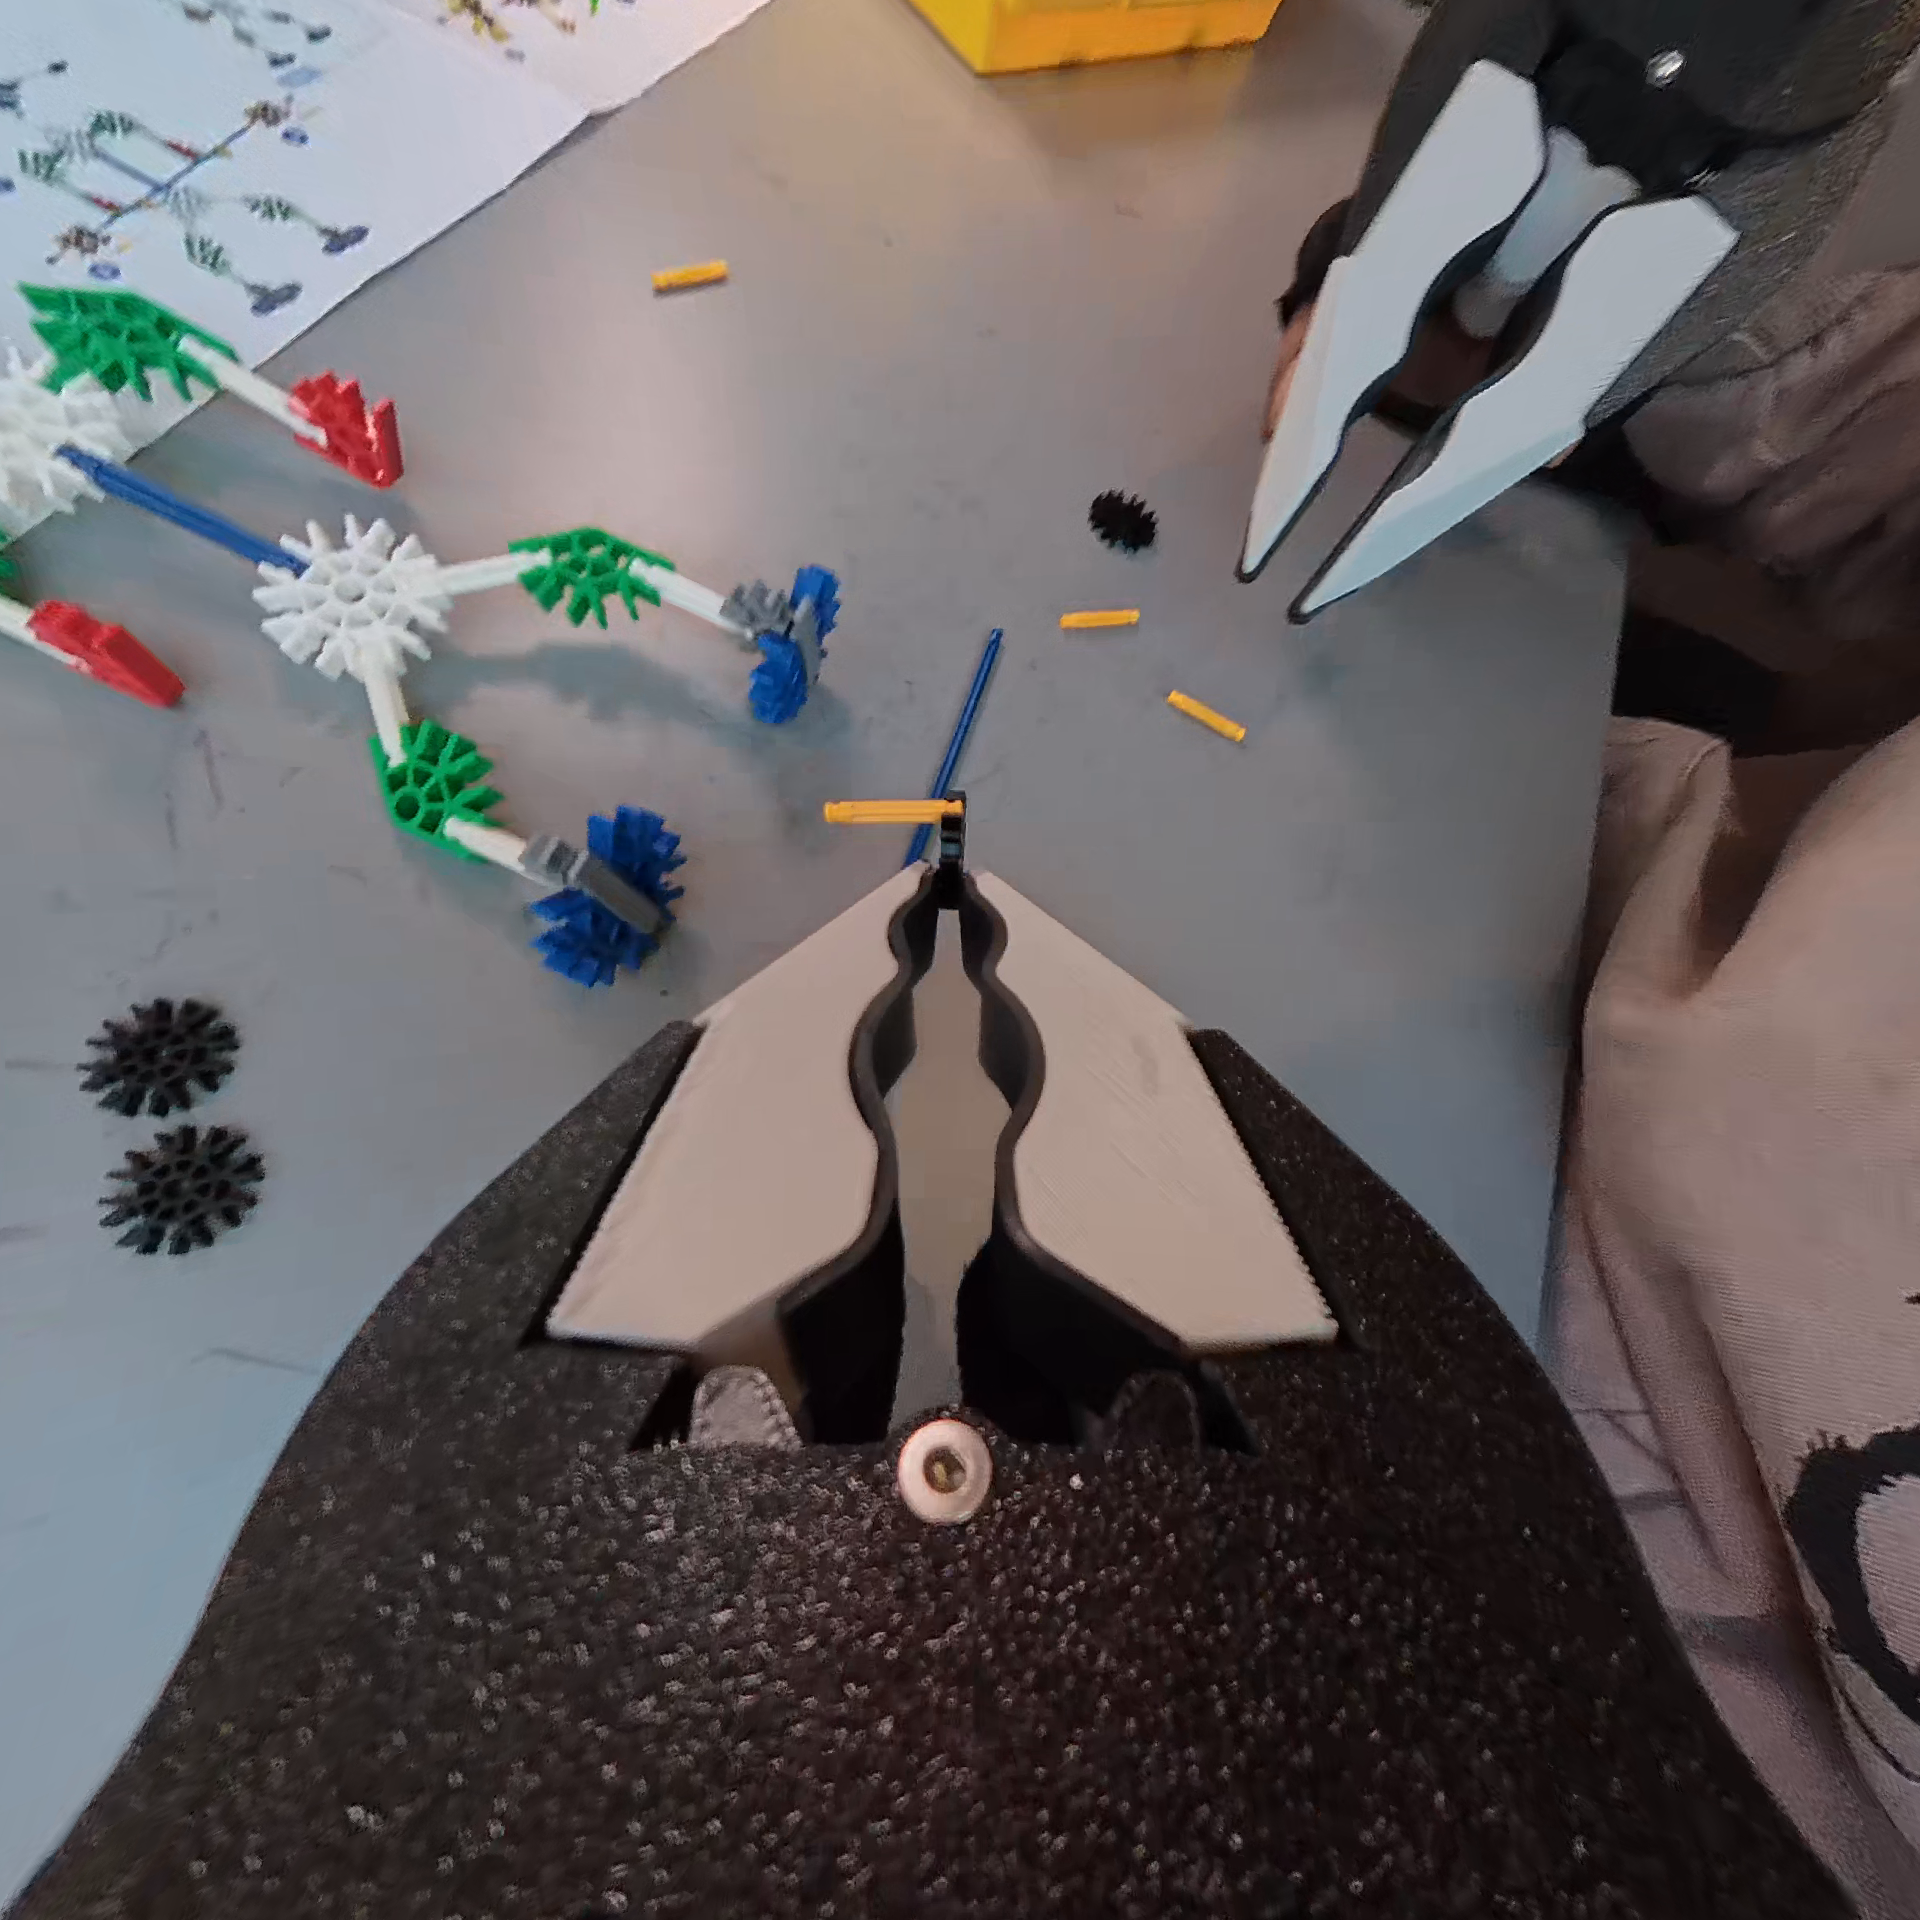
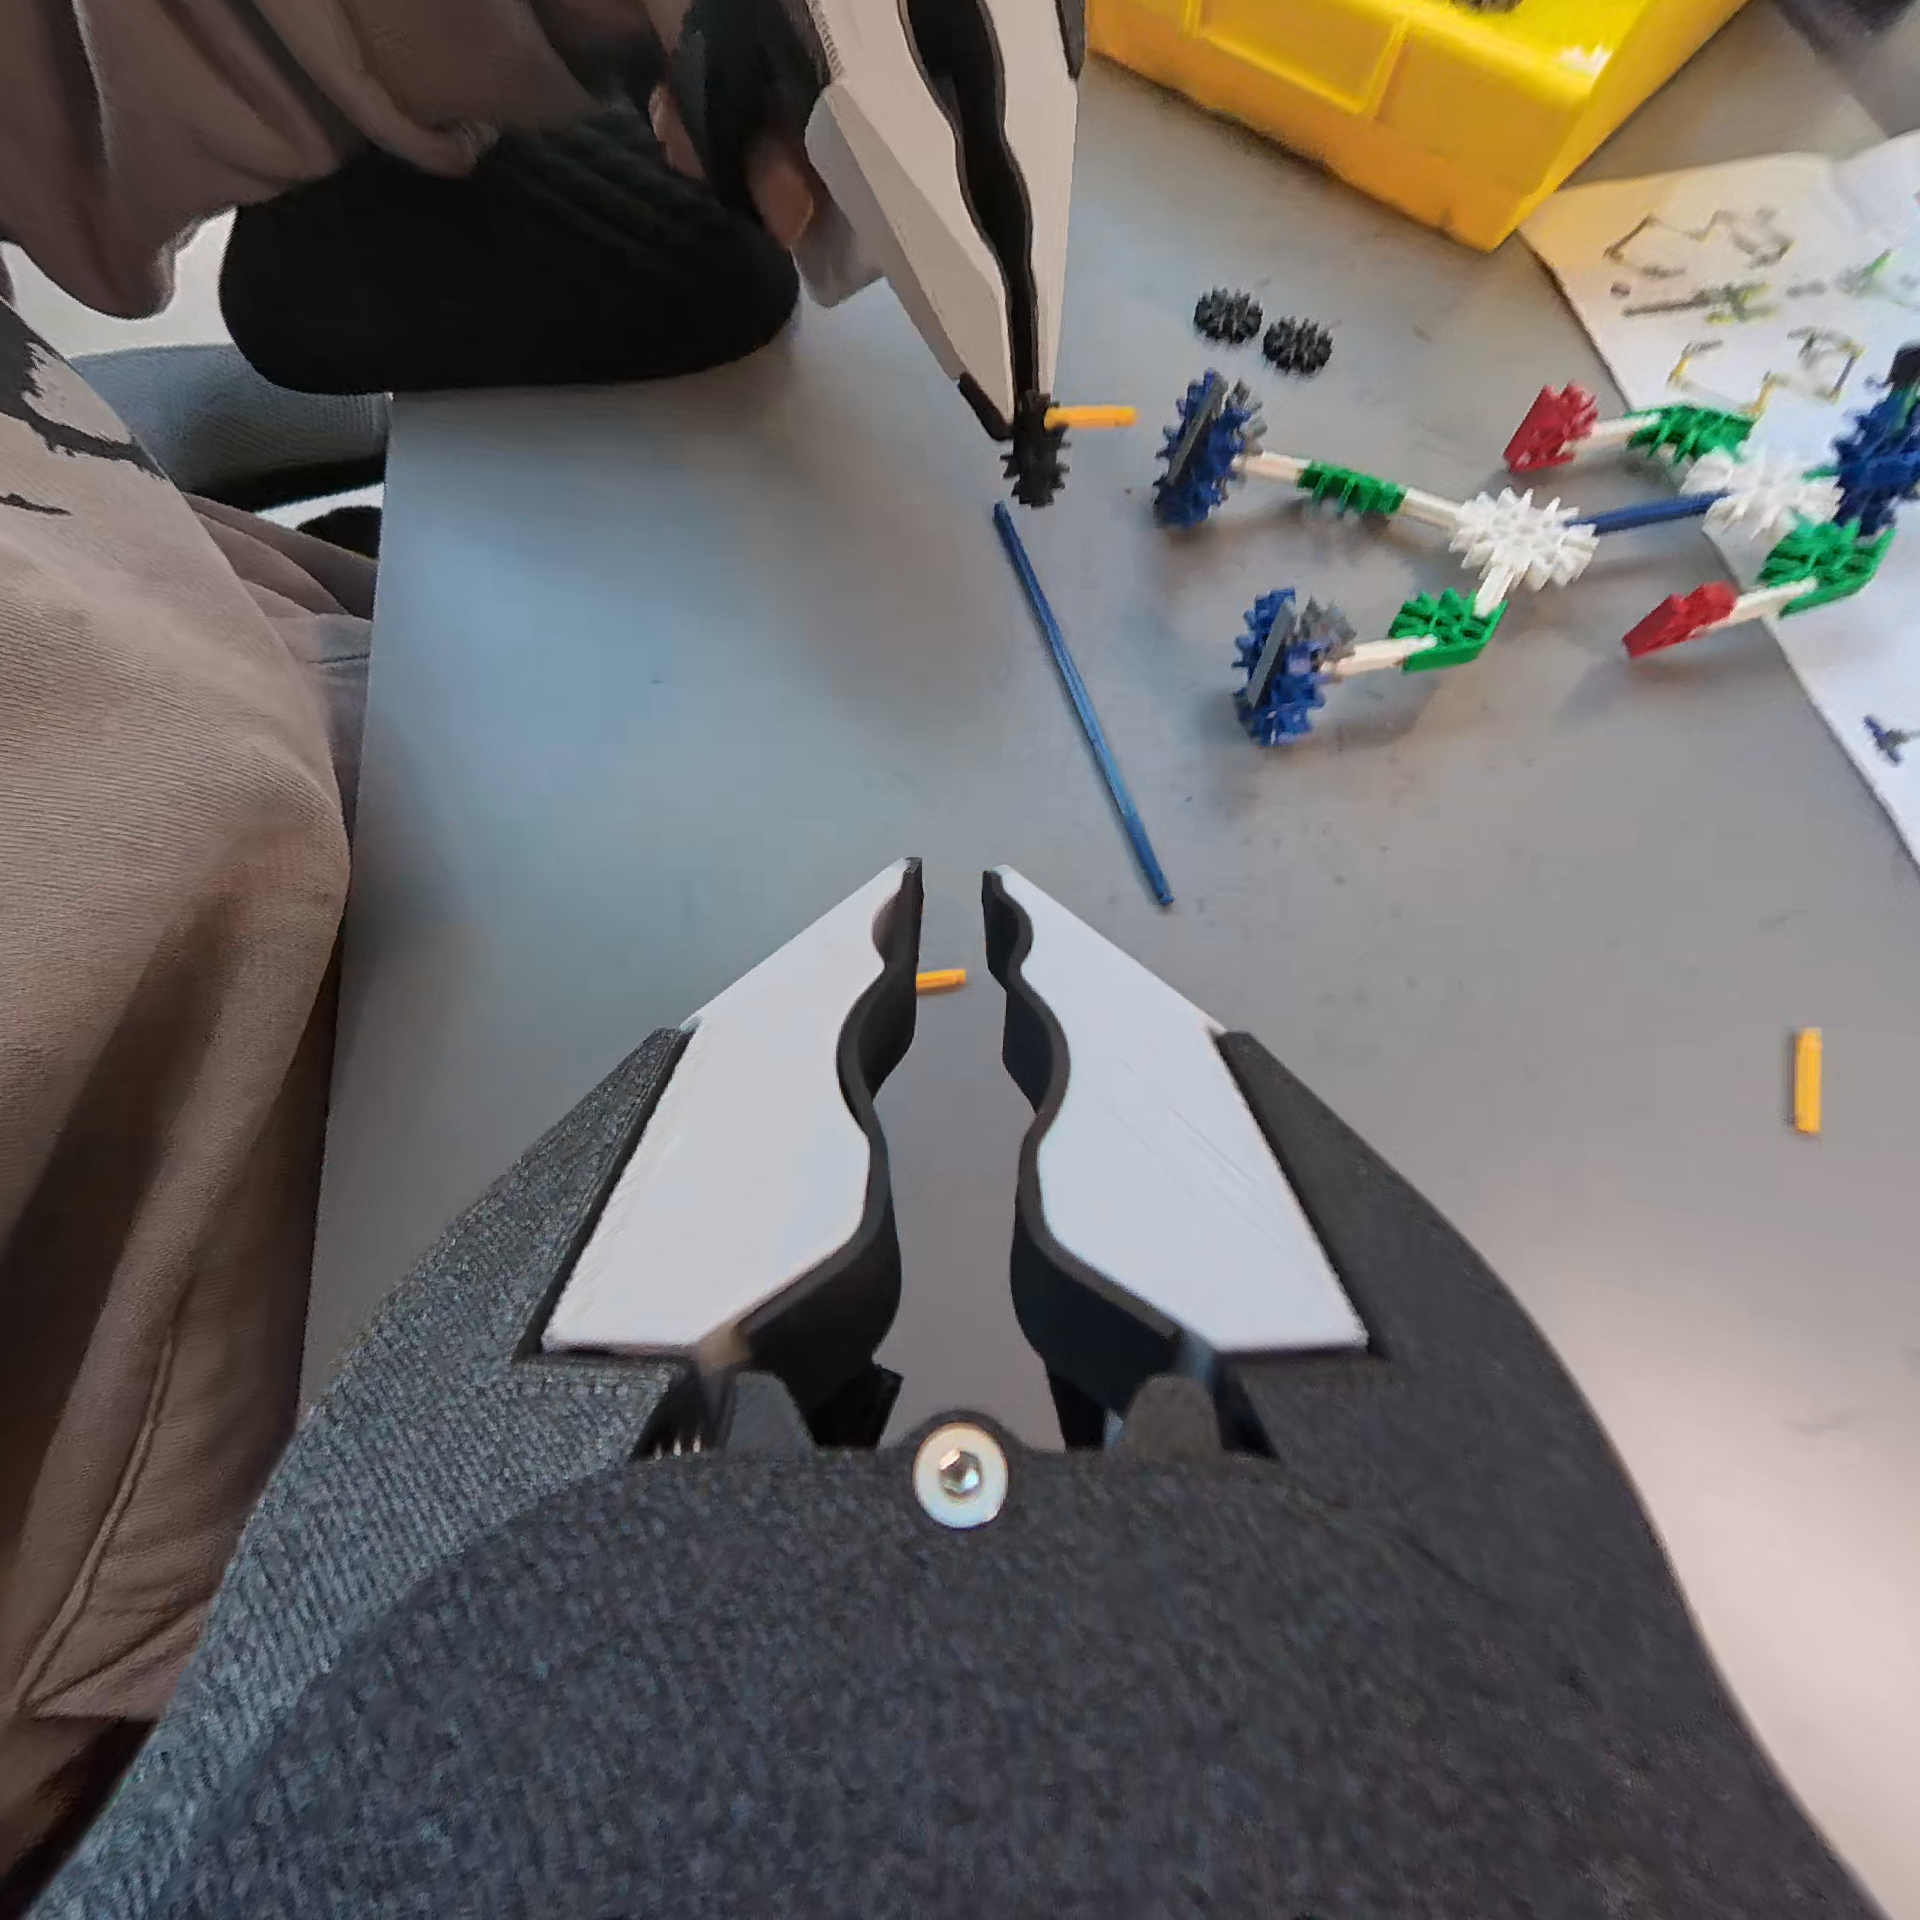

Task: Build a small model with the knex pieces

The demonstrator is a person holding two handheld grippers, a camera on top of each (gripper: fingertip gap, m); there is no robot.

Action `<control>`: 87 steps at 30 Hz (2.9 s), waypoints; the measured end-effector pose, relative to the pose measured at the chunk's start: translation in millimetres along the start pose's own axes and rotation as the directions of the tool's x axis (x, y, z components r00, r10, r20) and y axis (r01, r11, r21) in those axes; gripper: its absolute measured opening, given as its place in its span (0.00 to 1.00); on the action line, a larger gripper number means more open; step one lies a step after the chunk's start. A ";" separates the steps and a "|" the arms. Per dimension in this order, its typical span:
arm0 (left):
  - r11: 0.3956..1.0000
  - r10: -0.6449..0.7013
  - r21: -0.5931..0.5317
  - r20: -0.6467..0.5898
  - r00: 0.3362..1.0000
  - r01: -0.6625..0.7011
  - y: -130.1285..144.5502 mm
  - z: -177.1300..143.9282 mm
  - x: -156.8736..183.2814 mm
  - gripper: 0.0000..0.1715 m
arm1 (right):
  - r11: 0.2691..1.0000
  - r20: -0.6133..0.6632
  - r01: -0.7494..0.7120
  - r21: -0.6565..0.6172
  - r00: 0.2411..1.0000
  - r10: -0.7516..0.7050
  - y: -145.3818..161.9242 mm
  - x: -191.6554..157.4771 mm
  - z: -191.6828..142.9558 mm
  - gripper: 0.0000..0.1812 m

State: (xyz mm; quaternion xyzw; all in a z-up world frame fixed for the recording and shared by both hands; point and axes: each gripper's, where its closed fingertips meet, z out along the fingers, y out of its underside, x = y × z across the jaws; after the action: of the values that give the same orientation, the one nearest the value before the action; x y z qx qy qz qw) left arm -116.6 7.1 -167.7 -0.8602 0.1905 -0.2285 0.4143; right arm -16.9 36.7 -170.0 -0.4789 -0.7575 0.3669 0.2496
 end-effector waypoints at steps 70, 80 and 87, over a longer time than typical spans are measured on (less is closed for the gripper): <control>0.979 0.092 -0.140 -0.341 0.936 -0.148 -42.3 78.9 38.4 0.01 | 0.987 0.281 -0.102 0.127 0.958 0.063 -14.8 36.4 3.8 0.02; 1.000 -0.010 0.023 -0.413 0.911 0.021 -61.4 67.8 39.8 0.03 | 0.904 0.405 -0.349 0.246 0.885 0.231 -35.5 42.9 -8.3 0.01; 0.997 -0.003 0.071 -0.425 0.905 0.036 -68.7 62.7 43.1 0.01 | 0.896 0.431 -0.362 0.258 0.873 0.228 -38.6 39.7 -11.5 0.01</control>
State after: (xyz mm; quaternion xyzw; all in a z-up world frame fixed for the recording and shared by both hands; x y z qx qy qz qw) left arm -37.1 64.2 -137.2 -0.7751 0.2585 -0.4213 0.3936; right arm -45.9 65.9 -131.2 -0.4587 -0.6360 0.6107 0.1106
